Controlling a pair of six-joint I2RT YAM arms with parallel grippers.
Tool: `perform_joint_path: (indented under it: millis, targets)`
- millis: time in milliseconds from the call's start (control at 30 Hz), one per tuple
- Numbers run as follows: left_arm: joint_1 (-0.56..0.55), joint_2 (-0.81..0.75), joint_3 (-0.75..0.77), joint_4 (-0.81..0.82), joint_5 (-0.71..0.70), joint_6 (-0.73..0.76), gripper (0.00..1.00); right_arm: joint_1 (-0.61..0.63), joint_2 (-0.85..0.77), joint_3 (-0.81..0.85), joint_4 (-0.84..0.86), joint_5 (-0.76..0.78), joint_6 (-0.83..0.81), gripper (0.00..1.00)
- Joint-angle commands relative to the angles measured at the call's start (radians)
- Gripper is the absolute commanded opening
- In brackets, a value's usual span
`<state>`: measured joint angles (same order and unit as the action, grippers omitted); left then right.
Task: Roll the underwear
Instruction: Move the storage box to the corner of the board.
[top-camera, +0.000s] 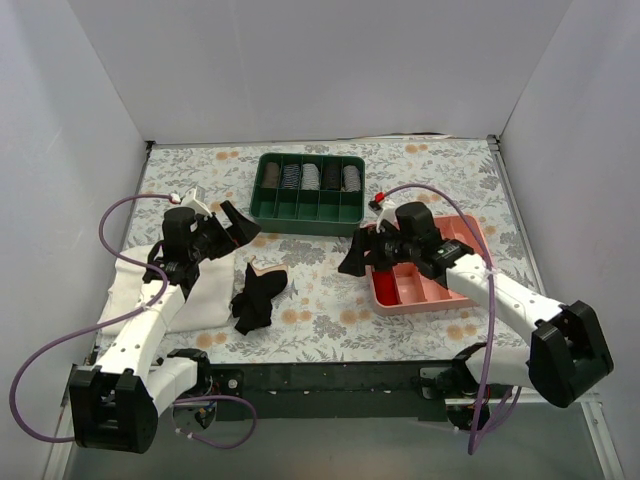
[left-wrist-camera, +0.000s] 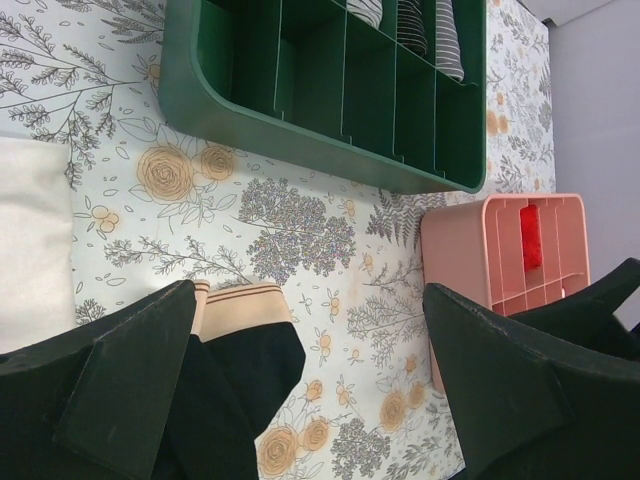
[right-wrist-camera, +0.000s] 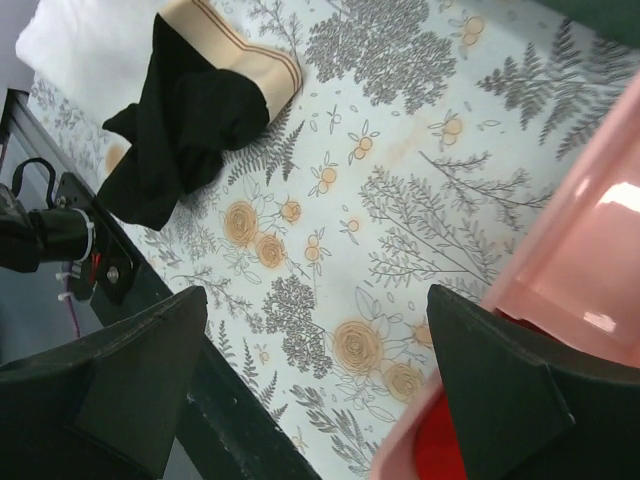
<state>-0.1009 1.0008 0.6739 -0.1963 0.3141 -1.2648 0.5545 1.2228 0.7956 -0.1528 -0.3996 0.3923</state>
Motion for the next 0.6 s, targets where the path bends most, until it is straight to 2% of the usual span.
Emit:
perform_joint_path:
  millis: [0,100,233,367,567]
  targets:
    - [-0.002,-0.028,0.015,-0.003,-0.017,-0.001,0.98,0.067,0.067,0.007,0.078,0.056,0.068,0.99]
    - [0.000,-0.030,0.016,-0.011,-0.021,0.001,0.98,0.073,0.107,-0.001,0.061,0.083,0.071,0.99]
    - [-0.002,-0.039,0.018,-0.028,-0.035,0.010,0.98,0.070,0.118,0.016,-0.025,0.282,0.034,0.99]
    - [-0.002,-0.039,0.016,-0.026,-0.038,0.010,0.98,0.048,0.119,0.046,-0.083,0.393,-0.019,0.99]
    - [-0.002,-0.034,0.013,-0.029,-0.036,0.018,0.98,-0.024,0.155,0.091,-0.156,0.404,-0.150,0.99]
